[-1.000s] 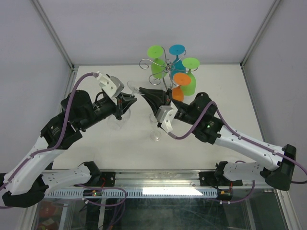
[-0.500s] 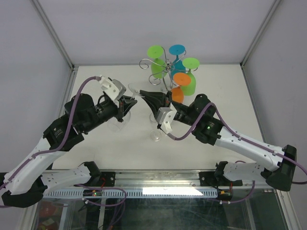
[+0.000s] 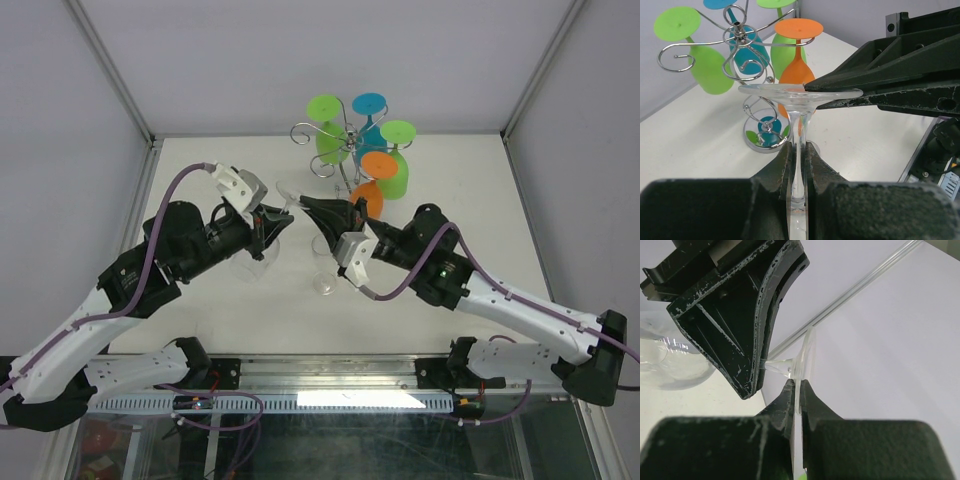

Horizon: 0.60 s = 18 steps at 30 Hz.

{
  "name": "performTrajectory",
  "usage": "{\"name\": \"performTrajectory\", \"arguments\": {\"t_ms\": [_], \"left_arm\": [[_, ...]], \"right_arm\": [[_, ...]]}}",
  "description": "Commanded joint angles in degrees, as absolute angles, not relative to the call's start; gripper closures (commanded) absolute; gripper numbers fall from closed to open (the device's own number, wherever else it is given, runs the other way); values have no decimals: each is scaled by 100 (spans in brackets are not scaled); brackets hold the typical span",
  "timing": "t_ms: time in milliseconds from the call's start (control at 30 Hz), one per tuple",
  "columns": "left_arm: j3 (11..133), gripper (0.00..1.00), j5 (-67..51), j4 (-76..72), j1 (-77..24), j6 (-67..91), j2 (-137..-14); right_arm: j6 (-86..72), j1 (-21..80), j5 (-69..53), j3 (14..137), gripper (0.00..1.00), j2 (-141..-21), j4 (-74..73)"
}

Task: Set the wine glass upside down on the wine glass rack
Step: Turn the wine glass upside down at the wine rack.

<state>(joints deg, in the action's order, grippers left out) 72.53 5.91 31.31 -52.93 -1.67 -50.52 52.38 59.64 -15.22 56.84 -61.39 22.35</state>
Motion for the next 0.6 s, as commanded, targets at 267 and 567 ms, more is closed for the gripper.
{"name": "performTrajectory", "arguments": {"t_ms": [267, 567], "left_arm": [[7304, 100, 2478, 2716, -5080, 246, -4797], [7222, 100, 2252, 2568, -5078, 129, -4764]], "right_arm": [[5072, 5945, -1373, 5713, 100, -5432, 2869], [5072, 5942, -1373, 5709, 100, -5468, 2786]]}}
